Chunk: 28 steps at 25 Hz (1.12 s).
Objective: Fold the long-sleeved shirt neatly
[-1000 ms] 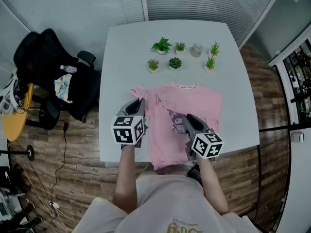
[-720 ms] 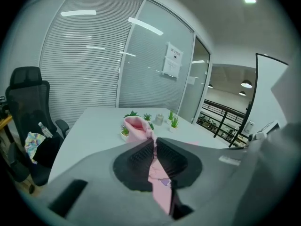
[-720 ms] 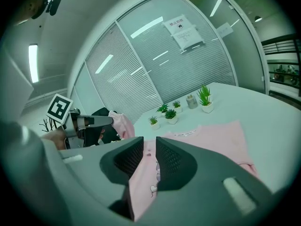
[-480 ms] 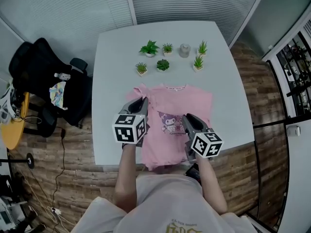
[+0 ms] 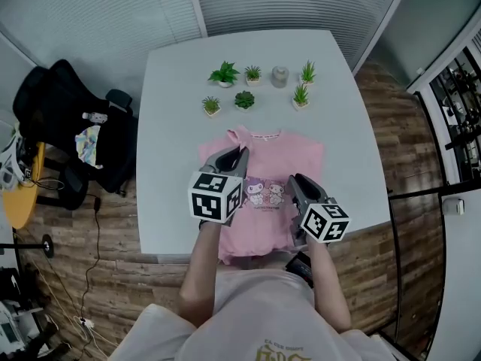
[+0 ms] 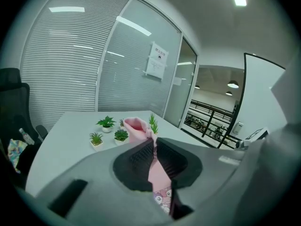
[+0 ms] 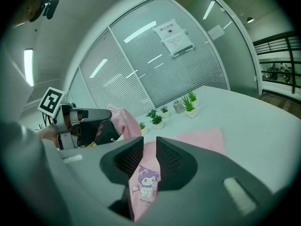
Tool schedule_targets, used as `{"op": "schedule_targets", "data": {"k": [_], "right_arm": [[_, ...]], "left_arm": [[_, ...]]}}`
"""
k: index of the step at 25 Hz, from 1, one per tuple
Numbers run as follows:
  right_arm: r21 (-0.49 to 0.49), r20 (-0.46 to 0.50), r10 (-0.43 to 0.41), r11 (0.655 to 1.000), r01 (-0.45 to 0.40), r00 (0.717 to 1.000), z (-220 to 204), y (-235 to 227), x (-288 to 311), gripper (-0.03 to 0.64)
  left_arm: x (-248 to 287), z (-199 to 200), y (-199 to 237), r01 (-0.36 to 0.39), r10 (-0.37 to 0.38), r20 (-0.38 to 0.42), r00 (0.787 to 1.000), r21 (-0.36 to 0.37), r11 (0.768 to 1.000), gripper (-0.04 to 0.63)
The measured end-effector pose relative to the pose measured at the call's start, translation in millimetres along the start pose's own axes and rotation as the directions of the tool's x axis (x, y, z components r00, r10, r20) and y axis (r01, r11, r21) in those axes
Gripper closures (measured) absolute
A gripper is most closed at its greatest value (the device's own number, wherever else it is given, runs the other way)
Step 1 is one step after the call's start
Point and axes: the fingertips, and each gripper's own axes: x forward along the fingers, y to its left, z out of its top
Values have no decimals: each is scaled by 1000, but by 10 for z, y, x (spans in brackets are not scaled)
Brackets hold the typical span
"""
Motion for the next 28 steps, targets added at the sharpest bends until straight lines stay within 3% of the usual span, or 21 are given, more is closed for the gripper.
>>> {"op": "schedule_targets", "data": {"k": [6, 20, 28], "right_arm": [[33, 23, -14, 999, 13, 1000, 150, -302, -74, 523], [61, -22, 3, 998, -1, 1000, 103, -919, -251, 520], [55, -78, 16, 998, -12, 997, 8, -1200, -235, 514]], "left_arm": [[357, -113, -314, 28, -27, -47, 999, 21, 999, 568], [1089, -735, -732, -19, 38, -179, 983, 108, 994, 565], [1469, -1134, -866, -8, 90, -306, 948, 258, 966, 558]]}}
